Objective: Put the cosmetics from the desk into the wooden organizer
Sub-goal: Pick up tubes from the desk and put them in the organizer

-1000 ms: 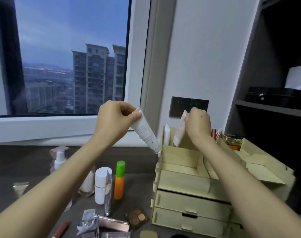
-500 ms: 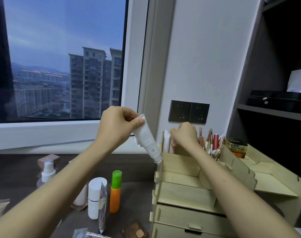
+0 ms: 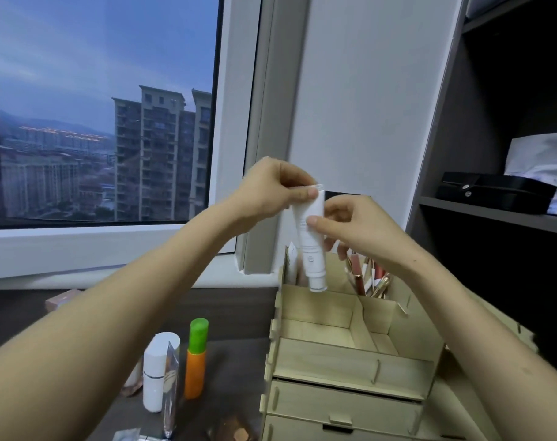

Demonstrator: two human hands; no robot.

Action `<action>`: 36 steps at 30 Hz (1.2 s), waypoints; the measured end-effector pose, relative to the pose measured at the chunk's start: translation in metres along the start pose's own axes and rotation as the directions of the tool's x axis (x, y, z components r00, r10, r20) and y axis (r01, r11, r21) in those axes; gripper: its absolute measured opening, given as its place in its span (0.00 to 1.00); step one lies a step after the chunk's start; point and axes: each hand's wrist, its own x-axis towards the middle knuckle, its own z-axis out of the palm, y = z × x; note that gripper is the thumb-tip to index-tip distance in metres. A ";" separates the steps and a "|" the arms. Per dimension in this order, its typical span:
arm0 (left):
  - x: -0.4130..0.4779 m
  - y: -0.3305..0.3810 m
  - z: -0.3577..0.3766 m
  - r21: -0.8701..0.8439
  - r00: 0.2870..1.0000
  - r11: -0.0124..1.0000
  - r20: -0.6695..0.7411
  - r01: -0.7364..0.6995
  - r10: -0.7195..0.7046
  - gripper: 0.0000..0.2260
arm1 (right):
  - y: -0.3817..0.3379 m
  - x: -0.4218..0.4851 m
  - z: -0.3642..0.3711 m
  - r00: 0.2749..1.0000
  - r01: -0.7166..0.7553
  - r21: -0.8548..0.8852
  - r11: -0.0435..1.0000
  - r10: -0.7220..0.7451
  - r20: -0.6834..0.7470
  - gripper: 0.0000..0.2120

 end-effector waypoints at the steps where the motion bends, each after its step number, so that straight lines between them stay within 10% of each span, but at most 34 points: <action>1: 0.006 0.003 0.006 0.005 0.999 1.000 0.033 -0.014 0.014 0.05 | 0.001 0.001 -0.002 0.999 -0.001 -0.026 1.000 0.000 -0.033 0.08; 11: 0.020 -0.056 0.059 0.483 0.994 0.870 -0.006 0.097 -0.108 0.11 | 0.057 0.029 0.003 0.876 -0.213 -0.253 0.944 0.070 -0.476 0.08; 19: 0.028 -0.102 0.089 0.675 0.987 0.736 0.081 0.048 -0.138 0.20 | 0.076 0.055 0.034 0.893 -0.397 -0.359 0.845 0.265 -0.364 0.06; 36: 0.029 -0.113 0.080 0.604 0.981 0.795 0.121 0.049 -0.153 0.29 | 0.085 0.056 0.043 0.812 -0.581 -0.089 0.809 0.583 0.003 0.05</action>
